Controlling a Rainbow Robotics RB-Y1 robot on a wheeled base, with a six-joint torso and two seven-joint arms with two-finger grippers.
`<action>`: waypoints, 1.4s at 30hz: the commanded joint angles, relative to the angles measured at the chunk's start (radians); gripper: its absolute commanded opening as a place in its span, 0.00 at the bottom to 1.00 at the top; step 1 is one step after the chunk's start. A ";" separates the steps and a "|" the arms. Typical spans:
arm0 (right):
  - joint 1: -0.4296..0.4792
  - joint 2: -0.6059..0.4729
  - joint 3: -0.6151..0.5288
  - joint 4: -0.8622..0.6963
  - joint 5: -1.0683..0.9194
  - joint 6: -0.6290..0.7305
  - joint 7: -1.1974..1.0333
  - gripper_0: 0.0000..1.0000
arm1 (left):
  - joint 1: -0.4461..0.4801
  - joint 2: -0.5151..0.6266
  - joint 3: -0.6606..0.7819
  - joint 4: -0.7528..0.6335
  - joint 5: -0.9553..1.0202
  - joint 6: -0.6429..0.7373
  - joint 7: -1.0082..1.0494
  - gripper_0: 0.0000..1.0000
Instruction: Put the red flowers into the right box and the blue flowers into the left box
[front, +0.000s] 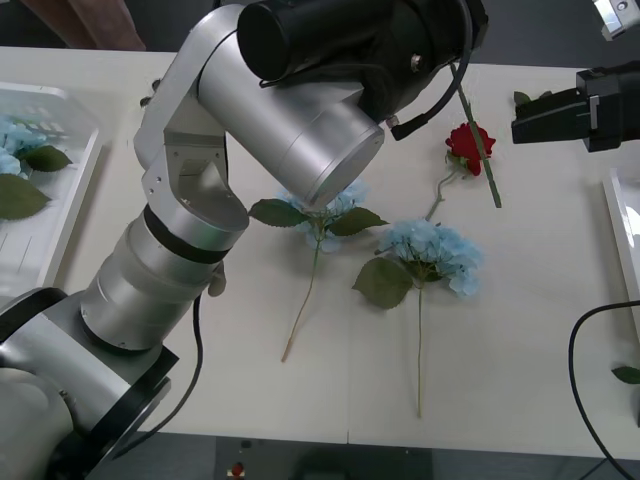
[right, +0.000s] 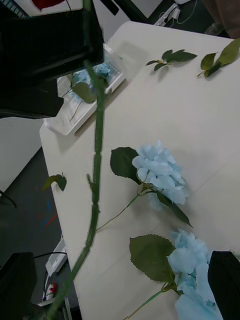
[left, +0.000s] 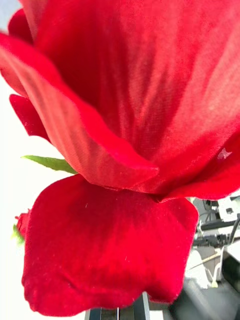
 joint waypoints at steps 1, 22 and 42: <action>-0.028 0.011 0.012 -0.033 -0.022 -0.024 -0.025 1.00 | -0.049 -0.019 -0.024 0.048 -0.066 -0.088 0.039 0.00; -0.028 0.068 0.087 -0.033 -0.024 -0.087 -0.041 0.00 | -0.049 -0.018 -0.034 0.073 -0.069 -0.138 0.048 0.00; -0.028 0.069 0.088 -0.033 -0.022 -0.090 -0.058 0.00 | -0.049 -0.018 -0.034 0.073 -0.069 -0.138 0.048 1.00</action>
